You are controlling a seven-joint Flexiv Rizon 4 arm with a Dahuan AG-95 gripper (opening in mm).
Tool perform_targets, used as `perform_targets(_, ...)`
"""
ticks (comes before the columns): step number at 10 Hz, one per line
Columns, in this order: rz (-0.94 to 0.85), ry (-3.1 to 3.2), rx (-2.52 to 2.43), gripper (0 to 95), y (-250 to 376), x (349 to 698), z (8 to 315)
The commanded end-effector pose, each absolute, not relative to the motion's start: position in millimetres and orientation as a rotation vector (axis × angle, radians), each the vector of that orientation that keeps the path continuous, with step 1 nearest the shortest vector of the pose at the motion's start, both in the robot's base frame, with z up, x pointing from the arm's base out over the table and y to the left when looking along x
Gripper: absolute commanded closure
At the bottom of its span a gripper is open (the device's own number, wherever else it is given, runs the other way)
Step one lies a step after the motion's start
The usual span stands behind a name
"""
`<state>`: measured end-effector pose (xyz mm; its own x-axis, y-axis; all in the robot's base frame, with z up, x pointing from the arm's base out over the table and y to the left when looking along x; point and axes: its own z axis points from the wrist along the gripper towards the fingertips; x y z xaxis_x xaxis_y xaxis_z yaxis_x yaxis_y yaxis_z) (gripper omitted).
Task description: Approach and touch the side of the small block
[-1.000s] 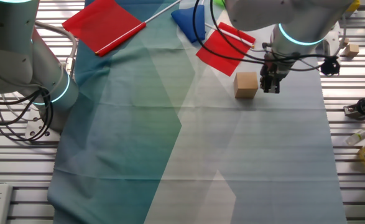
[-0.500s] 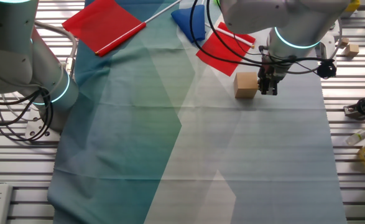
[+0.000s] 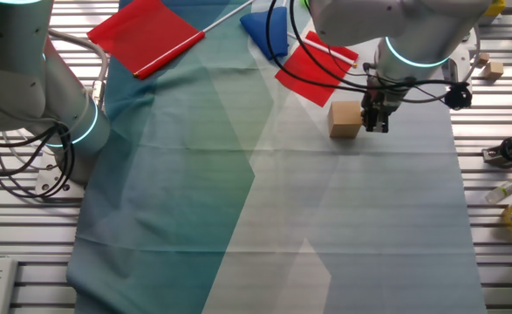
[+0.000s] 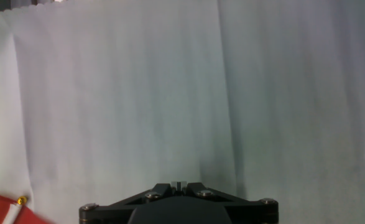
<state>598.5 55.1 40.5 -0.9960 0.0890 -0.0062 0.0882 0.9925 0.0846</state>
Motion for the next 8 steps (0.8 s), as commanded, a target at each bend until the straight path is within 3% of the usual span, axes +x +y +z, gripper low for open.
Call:
perform_targets(1, 0.131, 3.127, 0.135, 95.0, 55.3, 598.0, 41.3)
perform_targets(8, 0.124, 3.122, 0.109, 95.0, 53.8, 591.0, 40.3)
